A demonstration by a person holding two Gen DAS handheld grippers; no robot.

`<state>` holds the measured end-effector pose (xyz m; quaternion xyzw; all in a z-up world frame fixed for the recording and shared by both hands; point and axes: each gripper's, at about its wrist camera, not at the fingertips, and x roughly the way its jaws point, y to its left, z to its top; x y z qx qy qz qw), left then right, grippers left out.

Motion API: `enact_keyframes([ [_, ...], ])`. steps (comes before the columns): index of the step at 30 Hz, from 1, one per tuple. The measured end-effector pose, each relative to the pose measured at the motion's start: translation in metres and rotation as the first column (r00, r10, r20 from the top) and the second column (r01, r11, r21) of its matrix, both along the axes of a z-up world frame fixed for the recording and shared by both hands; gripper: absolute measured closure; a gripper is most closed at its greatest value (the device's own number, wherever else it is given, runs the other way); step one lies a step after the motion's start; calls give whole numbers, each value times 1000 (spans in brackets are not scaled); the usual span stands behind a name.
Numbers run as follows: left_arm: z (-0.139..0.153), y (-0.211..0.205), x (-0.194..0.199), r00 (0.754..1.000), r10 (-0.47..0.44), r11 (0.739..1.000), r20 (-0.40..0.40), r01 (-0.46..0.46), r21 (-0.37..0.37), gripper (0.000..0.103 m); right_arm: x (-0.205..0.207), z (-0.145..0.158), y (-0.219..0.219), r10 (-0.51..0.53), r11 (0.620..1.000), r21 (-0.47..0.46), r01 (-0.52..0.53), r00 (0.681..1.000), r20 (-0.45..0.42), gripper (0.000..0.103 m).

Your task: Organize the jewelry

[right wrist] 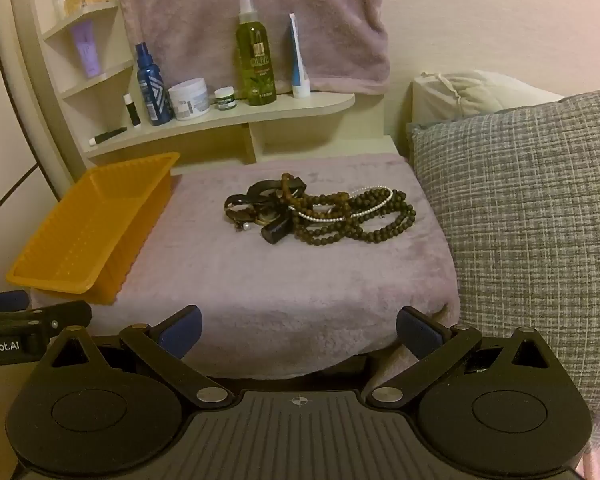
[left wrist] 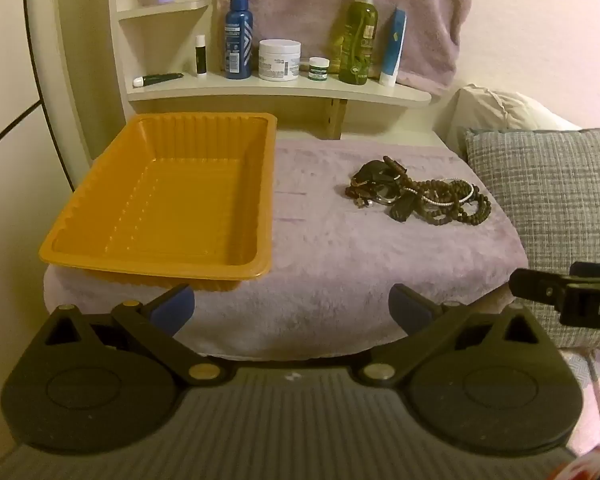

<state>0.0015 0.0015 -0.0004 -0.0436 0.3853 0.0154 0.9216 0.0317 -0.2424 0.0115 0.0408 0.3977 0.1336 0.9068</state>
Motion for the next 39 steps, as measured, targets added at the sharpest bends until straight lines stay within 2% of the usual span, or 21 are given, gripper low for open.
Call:
enact_keyframes([
  [2, -1, 1, 2, 1000, 2, 1000, -4, -2, -8, 1, 0, 0, 0, -1, 1000, -1, 1, 1000, 4, 0],
  [3, 0, 4, -5, 1000, 8, 1000, 19, -7, -20, 1, 0, 0, 0, 0, 1000, 0, 0, 1000, 3, 0],
  [7, 3, -7, -3, 1000, 18, 1000, 0, -18, 6, 1, 0, 1, 1, -1, 1000, 0, 1, 1000, 1, 0],
  [10, 0, -3, 0, 1000, 17, 1000, -5, -17, -12, 1, 0, 1, 1, 0, 1000, 2, 0, 1000, 4, 0],
  [39, 3, -2, 0, 1000, -3, 1000, 4, 3, -17, 1, 0, 2, 0, 1, 1000, -2, -1, 1000, 7, 0],
])
